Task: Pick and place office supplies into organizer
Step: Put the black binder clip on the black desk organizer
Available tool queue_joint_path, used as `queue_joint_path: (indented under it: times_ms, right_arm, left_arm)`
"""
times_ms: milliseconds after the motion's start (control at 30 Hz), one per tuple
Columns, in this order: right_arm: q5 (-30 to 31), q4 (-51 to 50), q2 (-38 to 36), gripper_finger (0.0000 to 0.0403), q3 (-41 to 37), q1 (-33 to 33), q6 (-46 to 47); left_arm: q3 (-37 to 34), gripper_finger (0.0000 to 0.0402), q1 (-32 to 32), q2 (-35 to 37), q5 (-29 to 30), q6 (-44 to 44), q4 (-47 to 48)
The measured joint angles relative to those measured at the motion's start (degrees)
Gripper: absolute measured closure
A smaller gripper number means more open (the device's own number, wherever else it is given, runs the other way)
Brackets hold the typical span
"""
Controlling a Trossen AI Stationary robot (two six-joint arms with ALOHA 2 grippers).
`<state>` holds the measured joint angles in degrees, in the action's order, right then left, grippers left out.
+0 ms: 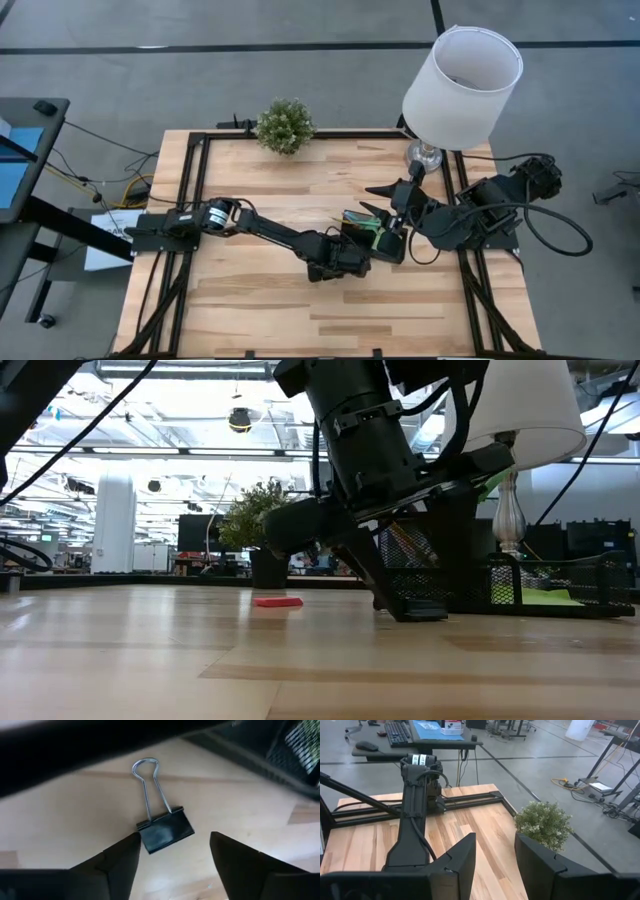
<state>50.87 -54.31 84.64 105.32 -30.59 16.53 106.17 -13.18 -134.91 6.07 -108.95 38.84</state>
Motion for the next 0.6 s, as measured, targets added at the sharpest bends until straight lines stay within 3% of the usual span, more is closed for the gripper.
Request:
queue_joint_path:
  times_ms: [300,600]
  right_arm:
    - [0.0,0.0,0.0,0.0274,0.0,0.0,0.0]
    - [0.0,0.3,0.0,0.0274,0.0,0.0,0.0]
  left_arm:
    - [0.3,0.0111,0.4,-1.6,0.6,-5.4,0.7]
    - [0.4,0.0102,0.4,-1.7,-2.3,-5.7,2.4]
